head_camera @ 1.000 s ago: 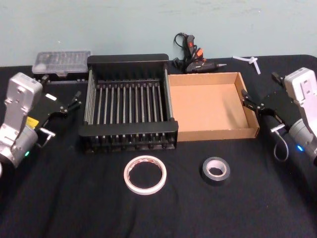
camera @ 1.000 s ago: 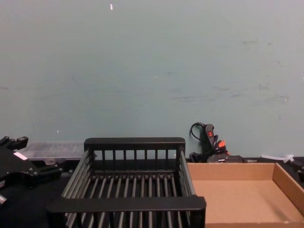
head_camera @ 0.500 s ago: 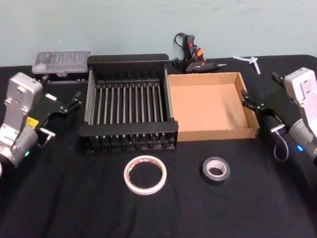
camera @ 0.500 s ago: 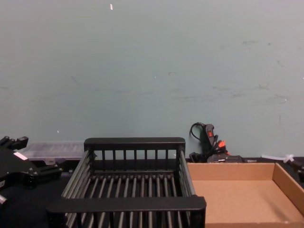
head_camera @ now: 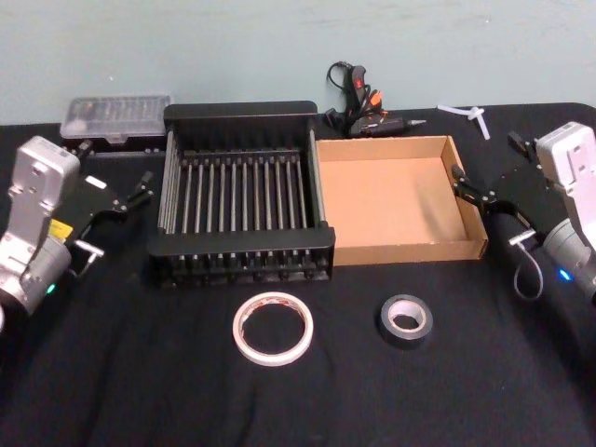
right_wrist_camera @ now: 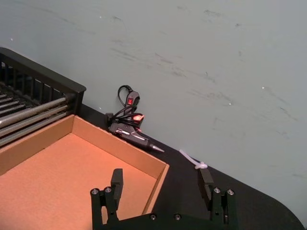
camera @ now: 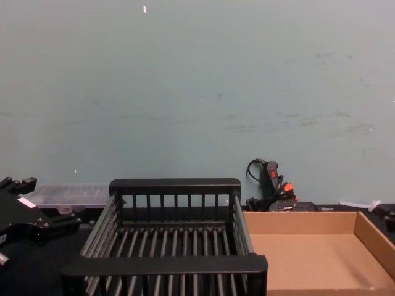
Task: Pick up the white tape and place it into the black box , Pick up the silver tape and place it into the brown box.
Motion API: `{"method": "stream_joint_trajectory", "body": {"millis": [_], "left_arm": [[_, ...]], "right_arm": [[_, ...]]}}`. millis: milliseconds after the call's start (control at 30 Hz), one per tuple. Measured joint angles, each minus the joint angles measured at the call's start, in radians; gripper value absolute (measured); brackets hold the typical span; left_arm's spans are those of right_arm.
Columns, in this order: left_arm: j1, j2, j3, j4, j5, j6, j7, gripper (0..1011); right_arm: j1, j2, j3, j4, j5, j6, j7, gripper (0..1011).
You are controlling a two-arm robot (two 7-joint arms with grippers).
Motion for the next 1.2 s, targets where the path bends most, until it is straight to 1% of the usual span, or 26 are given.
{"method": "stream_joint_trajectory", "body": {"millis": [267,367,400,467,567,600,633,700,800,1000,1033,1200], "left_arm": [[0.000,0.000,0.000,0.000,0.000,0.000,0.000,1001],[0.000,0.000,0.000,0.000,0.000,0.000,0.000,1002],[0.000,0.000,0.000,0.000,0.000,0.000,0.000,1001],[0.000,0.000,0.000,0.000,0.000,0.000,0.000,1001],[0.000,0.000,0.000,0.000,0.000,0.000,0.000,1000],[0.000,0.000,0.000,0.000,0.000,0.000,0.000,1002],[0.000,0.000,0.000,0.000,0.000,0.000,0.000,1001],[0.000,0.000,0.000,0.000,0.000,0.000,0.000,1000],[0.000,0.000,0.000,0.000,0.000,0.000,0.000,1001],[0.000,0.000,0.000,0.000,0.000,0.000,0.000,1001],[0.000,0.000,0.000,0.000,0.000,0.000,0.000,1001],[0.000,0.000,0.000,0.000,0.000,0.000,0.000,1001]], "right_arm": [[-0.023,-0.002,0.028,-0.045,0.042,0.049,0.047,1002],[-0.039,0.001,0.043,-0.077,0.071,0.089,0.068,1000],[-0.048,0.002,0.051,-0.093,0.084,0.109,0.077,1000],[-0.058,0.003,0.061,-0.113,0.102,0.130,0.085,1000],[-0.085,0.011,0.081,-0.163,0.129,0.175,0.100,1000],[-0.085,0.011,0.081,-0.163,0.129,0.175,0.100,1000],[-0.098,0.015,0.088,-0.185,0.137,0.194,0.106,1000],[-0.109,0.019,0.093,-0.205,0.143,0.209,0.110,1000],[-0.139,0.030,0.103,-0.254,0.157,0.251,0.126,1000],[-0.172,0.039,0.113,-0.305,0.176,0.303,0.154,1000],[-0.182,0.043,0.114,-0.320,0.182,0.323,0.163,1000],[-0.214,0.054,0.122,-0.362,0.199,0.380,0.184,1000]]}}
